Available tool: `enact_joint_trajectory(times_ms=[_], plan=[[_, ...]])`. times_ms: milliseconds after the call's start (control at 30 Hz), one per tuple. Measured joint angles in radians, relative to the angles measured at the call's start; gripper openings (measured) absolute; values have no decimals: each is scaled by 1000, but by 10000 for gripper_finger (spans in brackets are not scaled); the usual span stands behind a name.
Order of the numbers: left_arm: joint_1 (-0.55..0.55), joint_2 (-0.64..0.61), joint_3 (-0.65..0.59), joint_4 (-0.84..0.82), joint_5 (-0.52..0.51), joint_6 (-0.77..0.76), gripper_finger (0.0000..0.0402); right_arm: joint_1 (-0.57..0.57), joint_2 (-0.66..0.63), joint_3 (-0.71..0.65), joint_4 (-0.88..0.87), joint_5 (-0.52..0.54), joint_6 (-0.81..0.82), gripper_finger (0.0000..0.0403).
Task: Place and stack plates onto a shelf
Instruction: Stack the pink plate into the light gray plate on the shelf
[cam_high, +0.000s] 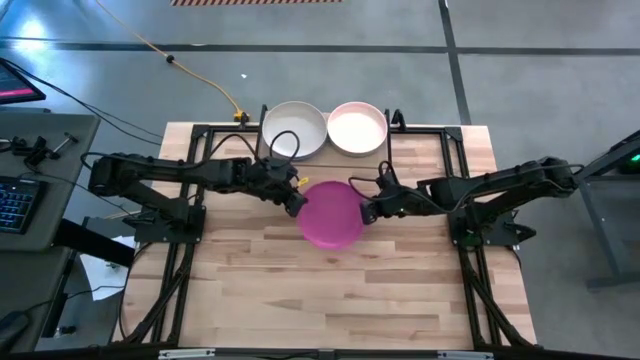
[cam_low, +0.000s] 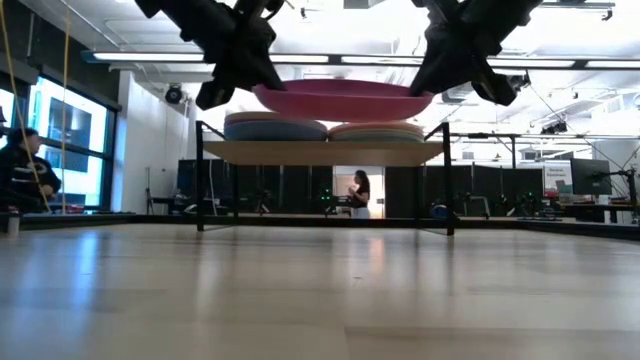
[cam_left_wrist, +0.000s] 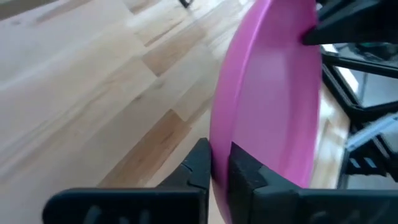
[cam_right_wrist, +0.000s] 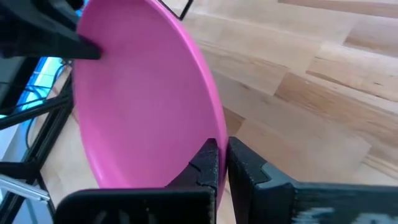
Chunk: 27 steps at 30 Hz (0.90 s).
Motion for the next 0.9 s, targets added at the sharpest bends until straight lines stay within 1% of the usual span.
enact_joint_trajectory(times_ms=[167,367,467,567,800,900], plan=[[0,1,0,-14,-16,5,11,0,0,0,29,-11,-39,0],[-1,0,0,-21,-14,7,9,0,0,0,34,-15,-42,1],[-1,0,0,-21,-13,8,9,0,0,0,36,-19,-52,9],[-1,0,1,-1,3,11,8,-1,1,0,64,-22,-76,30],[-3,-1,4,-5,9,11,7,-3,-1,2,108,-16,-98,100],[9,-3,4,-2,17,12,6,-4,-24,1,109,-14,-106,118]])
